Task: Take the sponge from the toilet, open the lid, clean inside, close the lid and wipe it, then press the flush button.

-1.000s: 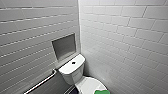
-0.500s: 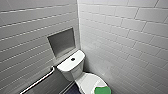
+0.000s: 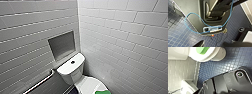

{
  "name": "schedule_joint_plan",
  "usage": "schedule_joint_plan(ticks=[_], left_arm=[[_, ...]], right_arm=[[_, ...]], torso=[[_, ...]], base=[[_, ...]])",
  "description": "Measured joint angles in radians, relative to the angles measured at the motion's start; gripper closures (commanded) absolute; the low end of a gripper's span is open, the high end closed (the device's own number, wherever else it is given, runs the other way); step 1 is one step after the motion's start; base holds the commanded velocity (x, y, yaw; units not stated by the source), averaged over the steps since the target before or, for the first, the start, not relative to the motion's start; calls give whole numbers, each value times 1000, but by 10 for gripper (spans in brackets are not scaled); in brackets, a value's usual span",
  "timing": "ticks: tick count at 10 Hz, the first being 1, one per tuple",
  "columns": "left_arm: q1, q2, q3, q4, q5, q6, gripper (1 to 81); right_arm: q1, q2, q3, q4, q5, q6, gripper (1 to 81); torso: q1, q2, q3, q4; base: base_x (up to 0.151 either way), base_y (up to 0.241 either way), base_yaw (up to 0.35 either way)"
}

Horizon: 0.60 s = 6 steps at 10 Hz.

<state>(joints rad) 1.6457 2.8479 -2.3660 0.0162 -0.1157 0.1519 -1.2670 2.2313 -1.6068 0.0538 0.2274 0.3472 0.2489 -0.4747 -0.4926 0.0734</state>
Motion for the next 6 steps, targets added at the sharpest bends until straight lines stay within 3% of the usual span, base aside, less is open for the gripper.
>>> schedule_joint_plan(ticks=[2, 6], left_arm=[[-2, 8, -7, -1, -1, 0, 10], [37, 44, -53, -1, -4, -1, 10]], right_arm=[[24, 21, -27, -2, -8, 91, 10], [133, 91, -122, -3, -10, 176, 10]], torso=[[46, -74, 0, 0], [138, -221, -1, 0]], base=[[0, 0, 0], [0, 0, 0]])
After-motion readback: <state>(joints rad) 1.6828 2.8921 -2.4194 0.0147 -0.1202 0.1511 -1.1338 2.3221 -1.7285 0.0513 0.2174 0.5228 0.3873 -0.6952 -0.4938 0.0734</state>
